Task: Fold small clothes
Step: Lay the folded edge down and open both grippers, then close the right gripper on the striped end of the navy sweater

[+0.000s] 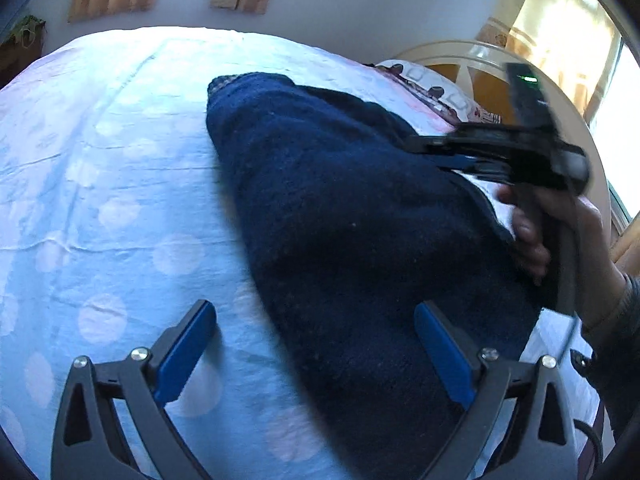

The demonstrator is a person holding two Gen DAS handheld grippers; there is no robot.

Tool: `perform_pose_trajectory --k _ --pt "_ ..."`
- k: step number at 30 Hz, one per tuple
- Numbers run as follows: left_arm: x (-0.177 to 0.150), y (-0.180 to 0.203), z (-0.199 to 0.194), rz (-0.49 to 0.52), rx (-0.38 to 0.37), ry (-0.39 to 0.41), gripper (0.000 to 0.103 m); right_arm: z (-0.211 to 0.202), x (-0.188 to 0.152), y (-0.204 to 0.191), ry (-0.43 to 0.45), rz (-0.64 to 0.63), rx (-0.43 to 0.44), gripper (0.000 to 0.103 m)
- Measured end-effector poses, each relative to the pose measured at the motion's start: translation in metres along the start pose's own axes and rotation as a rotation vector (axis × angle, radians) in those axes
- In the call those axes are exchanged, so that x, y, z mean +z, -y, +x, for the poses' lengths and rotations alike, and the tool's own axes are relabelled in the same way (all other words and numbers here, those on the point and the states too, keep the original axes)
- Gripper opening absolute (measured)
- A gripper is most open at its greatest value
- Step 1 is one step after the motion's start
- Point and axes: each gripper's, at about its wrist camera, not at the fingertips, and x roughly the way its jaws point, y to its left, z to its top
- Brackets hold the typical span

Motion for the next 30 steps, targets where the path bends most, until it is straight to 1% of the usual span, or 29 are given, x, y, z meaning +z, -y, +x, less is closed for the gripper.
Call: perform_pose_trajectory --k 1,2,3,4,6,8,10,12,13,15,18,20,24,30 --pt "0.000 0.002 0.000 0.007 0.007 0.000 0.102 -0.011 -0.005 -0.002 0.017 0.003 0.017 0.045" --pt "0.000 0.003 0.002 0.014 0.015 -0.002 0.102 -0.026 -0.014 -0.005 0.024 0.009 0.078 0.045" --pt "0.000 0.006 0.002 0.024 0.026 -0.003 0.102 -0.037 -0.022 -0.011 0.022 0.000 0.120 0.045" --pt "-0.001 0.009 0.003 0.030 0.032 -0.005 0.102 -0.049 -0.034 -0.016 0.025 -0.032 0.124 0.045" --pt "0.000 0.011 0.004 0.039 0.039 -0.008 0.102 -0.067 -0.061 -0.026 0.039 -0.125 0.035 0.045" --pt "0.000 0.014 0.007 0.041 0.046 -0.011 0.102 -0.076 -0.084 -0.029 0.041 -0.172 -0.006 0.045" --pt "0.002 0.018 0.009 0.046 0.057 -0.012 0.102 -0.082 -0.108 -0.021 0.023 -0.176 -0.009 0.045" --pt "-0.001 0.021 0.008 0.057 0.073 -0.015 0.102 -0.075 -0.125 -0.012 -0.021 -0.171 0.000 0.043" --pt "-0.001 0.022 0.009 0.063 0.079 -0.017 0.102 -0.072 -0.130 -0.008 -0.035 -0.182 -0.010 0.042" --pt "-0.001 0.025 0.010 0.076 0.096 -0.021 0.102 -0.073 -0.137 -0.009 -0.009 -0.206 -0.023 0.041" --pt "-0.002 0.025 0.012 0.077 0.104 -0.024 0.103 -0.072 -0.138 -0.012 -0.017 -0.200 -0.050 0.041" --pt "-0.002 0.025 0.012 0.073 0.107 -0.023 0.103 -0.071 -0.141 -0.016 -0.004 -0.218 -0.068 0.041" --pt "-0.005 0.026 0.011 0.081 0.120 -0.023 0.103 -0.072 -0.146 -0.010 0.019 -0.213 -0.058 0.041" --pt "-0.007 0.027 0.011 0.083 0.123 -0.026 0.103 -0.074 -0.143 -0.012 -0.023 -0.265 -0.060 0.041"
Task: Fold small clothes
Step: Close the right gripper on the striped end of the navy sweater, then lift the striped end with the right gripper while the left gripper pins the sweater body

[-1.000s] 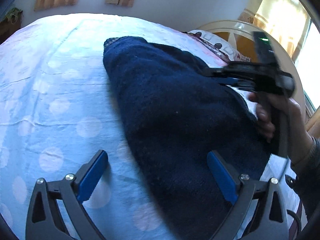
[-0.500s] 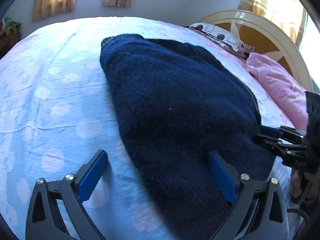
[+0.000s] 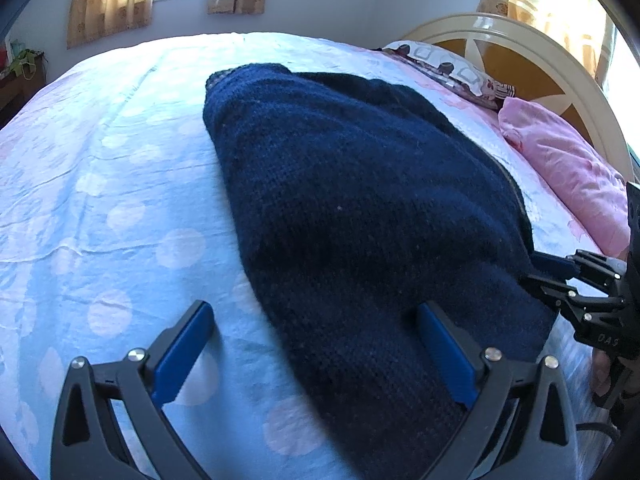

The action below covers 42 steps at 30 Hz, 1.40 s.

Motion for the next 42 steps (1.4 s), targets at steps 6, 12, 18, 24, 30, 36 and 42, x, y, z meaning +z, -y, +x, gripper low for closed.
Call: perform_pose_trajectory --k 6,12,18,24,30,36,42 --pt "-0.004 -0.005 -0.012 -0.014 0.002 0.053 0.103 -0.029 0.024 0.016 0.092 0.087 0.078 0.041" --pt "-0.010 0.012 -0.022 0.053 0.056 0.084 0.103 -0.012 0.075 0.020 0.114 0.115 0.227 0.041" --pt "-0.016 0.016 -0.021 0.039 0.013 0.033 0.103 0.045 0.078 0.042 -0.020 0.150 0.175 0.041" --pt "-0.013 0.004 -0.014 -0.042 -0.061 0.005 0.103 0.030 0.084 0.054 0.011 0.101 0.263 0.045" --pt "-0.016 0.007 -0.017 -0.044 -0.077 0.012 0.103 0.043 0.109 0.121 0.090 0.417 0.422 0.067" --pt "-0.019 0.000 -0.019 -0.074 -0.119 0.011 0.103 0.096 0.125 0.150 0.015 0.557 0.478 0.067" --pt "-0.018 0.001 -0.019 -0.085 -0.185 0.014 0.103 0.140 0.135 0.153 -0.029 0.585 0.584 0.067"
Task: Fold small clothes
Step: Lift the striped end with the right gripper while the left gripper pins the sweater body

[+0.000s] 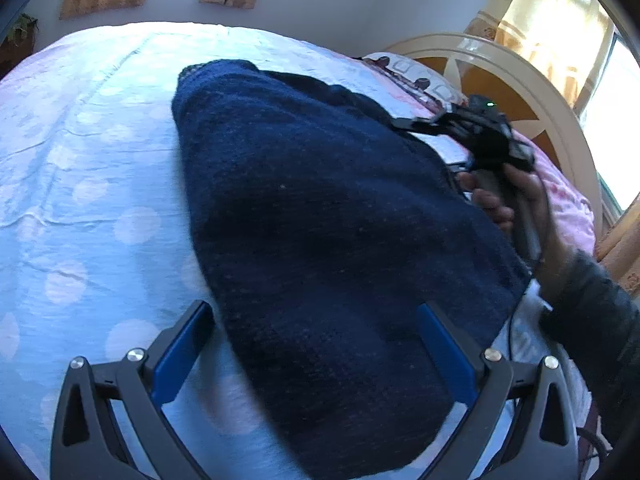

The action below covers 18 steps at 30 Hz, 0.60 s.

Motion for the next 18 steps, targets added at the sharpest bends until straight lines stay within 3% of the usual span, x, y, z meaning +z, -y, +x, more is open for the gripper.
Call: perform_pose_trajectory --k 5,14,15,16,18 --pt "0.002 0.002 0.006 -0.005 -0.035 -0.010 0.103 0.017 0.012 0.002 -0.018 0.024 0.099 0.067" --pt "0.004 -0.006 0.004 -0.046 -0.080 0.007 0.103 0.046 0.022 -0.015 -0.042 -0.023 0.119 0.067" --pt "0.004 -0.006 0.004 -0.049 -0.084 0.008 0.103 0.047 0.022 -0.018 -0.050 -0.033 0.120 0.064" --pt "0.003 -0.007 0.003 -0.048 -0.085 0.009 0.103 0.050 0.022 -0.020 -0.062 -0.044 0.133 0.055" --pt "0.002 -0.005 0.003 -0.042 -0.079 0.007 0.103 0.057 0.019 -0.021 -0.099 -0.040 0.196 0.052"
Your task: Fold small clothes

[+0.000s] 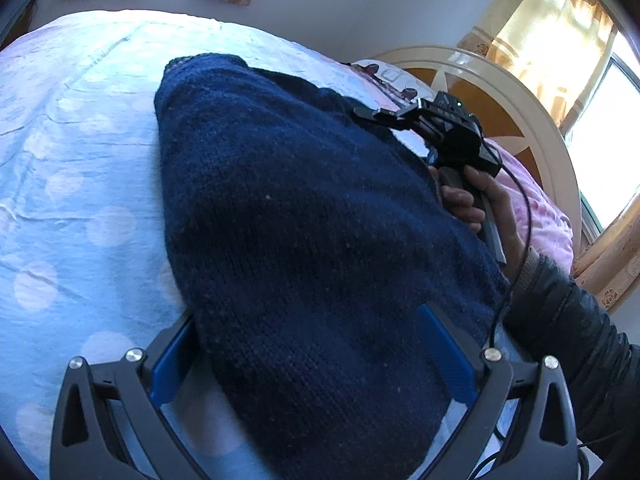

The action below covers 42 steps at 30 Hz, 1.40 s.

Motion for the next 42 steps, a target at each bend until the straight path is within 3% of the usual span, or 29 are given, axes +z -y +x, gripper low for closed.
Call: perform_pose_trajectory --k 1,5,8,10,12,16,21,28,42 --pt "0.000 0.002 0.001 0.006 0.007 -0.003 0.103 0.003 -0.001 0.001 0.002 -0.010 -0.018 0.045" --pt "0.002 0.009 0.005 0.036 0.030 -0.015 0.102 0.011 -0.001 0.003 0.022 0.008 -0.048 0.039" --pt "0.004 0.011 0.006 0.037 0.031 -0.013 0.083 0.010 -0.006 -0.004 0.039 0.003 -0.060 0.034" --pt "0.004 0.011 0.004 0.036 0.027 -0.001 0.059 0.007 -0.011 -0.013 0.062 0.004 -0.041 0.033" --pt "0.004 0.008 0.004 0.020 0.021 0.001 0.048 0.006 -0.015 -0.026 0.085 -0.020 -0.016 0.032" --pt "0.006 0.002 -0.005 -0.004 0.020 0.053 0.022 0.010 -0.026 -0.062 0.117 -0.081 -0.061 0.031" --pt "0.008 0.007 -0.027 0.005 0.010 0.096 0.019 -0.002 -0.035 -0.085 0.149 -0.092 -0.069 0.030" --pt "0.005 0.016 -0.069 0.049 0.017 0.163 0.018 -0.007 -0.052 -0.121 0.127 -0.129 -0.042 0.029" --pt "-0.037 -0.009 -0.154 0.012 0.161 0.241 0.018 0.077 -0.089 -0.202 0.033 -0.176 0.077 0.029"
